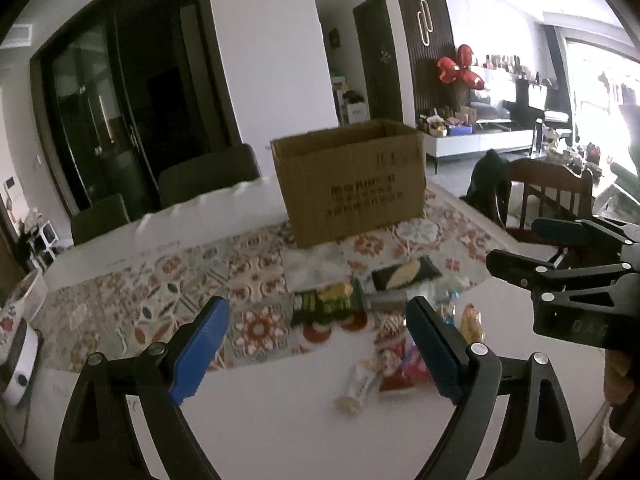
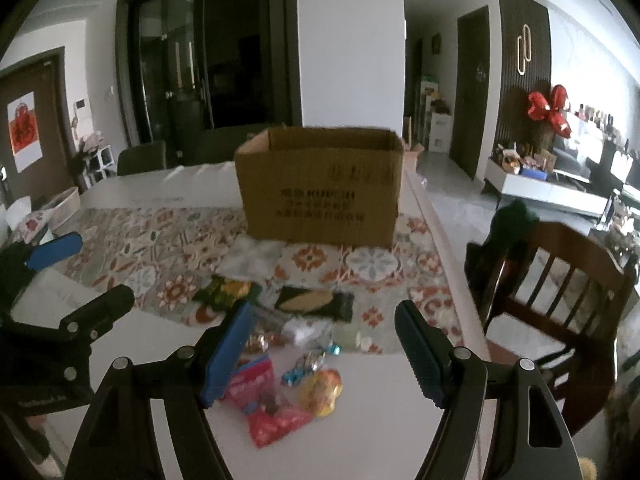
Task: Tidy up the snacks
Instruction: 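Move both open tools back from the box to the snack pile, then grasp the white snack bar with the left tool while the right tool grasps the red hawthorn bag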
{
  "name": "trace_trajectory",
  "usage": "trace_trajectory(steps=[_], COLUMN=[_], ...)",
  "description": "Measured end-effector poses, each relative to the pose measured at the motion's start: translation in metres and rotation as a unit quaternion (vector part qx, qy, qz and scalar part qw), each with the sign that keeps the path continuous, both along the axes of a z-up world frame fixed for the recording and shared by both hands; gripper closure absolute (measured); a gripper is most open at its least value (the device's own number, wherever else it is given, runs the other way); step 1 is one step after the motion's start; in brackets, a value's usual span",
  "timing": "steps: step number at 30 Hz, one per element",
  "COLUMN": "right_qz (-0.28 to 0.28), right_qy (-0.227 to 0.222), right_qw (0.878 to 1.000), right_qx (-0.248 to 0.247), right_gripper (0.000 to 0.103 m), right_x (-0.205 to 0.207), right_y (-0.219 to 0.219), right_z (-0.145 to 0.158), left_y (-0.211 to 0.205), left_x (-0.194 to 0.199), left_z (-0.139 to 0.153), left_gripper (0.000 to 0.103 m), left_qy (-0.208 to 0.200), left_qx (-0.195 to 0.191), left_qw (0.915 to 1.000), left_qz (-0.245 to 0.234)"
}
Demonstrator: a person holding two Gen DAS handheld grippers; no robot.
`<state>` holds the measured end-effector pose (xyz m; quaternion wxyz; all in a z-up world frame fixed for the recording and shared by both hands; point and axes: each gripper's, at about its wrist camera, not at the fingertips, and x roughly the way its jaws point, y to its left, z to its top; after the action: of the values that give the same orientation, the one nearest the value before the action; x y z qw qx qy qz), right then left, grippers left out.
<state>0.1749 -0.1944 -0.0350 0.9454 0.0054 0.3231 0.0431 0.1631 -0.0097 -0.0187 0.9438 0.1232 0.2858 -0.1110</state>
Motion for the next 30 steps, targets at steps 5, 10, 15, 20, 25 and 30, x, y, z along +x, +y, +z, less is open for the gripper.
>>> trace_trajectory(steps=[5,10,15,20,25,30], right_qz=[-0.001,0.020,0.052,0.080,0.096,0.110], right_qy=[0.019,0.047,0.053,0.063,0.077,0.088], right_qw=[1.000,0.999,0.997,0.994,0.991,0.989], right_qx=[0.004,-0.004,-0.031,-0.043,-0.049,-0.054], right_gripper=[0.029,0.029,0.029,0.029,0.030,0.036], right_x=[-0.010,-0.017,-0.021,-0.016,-0.009,-0.003], right_y=[0.004,0.015,0.030,0.040,0.045,0.049], right_z=[-0.019,-0.039,-0.051,-0.063,-0.074,-0.083], left_y=[0.002,0.005,0.007,0.006,0.007,0.007], left_x=[-0.010,-0.015,-0.016,-0.009,0.004,0.012], left_z=[-0.020,-0.037,-0.053,-0.069,-0.083,-0.094], left_gripper=[0.013,0.016,0.024,0.033,0.043,0.049], left_qy=[0.018,0.028,0.037,0.046,0.076,0.097], left_qx=[0.010,0.018,0.027,0.038,0.030,0.022], left_qw=[0.9998,0.9993,0.9983,0.9968,0.9951,0.9932], left_qz=[-0.005,-0.018,-0.036,-0.052,-0.056,-0.059])
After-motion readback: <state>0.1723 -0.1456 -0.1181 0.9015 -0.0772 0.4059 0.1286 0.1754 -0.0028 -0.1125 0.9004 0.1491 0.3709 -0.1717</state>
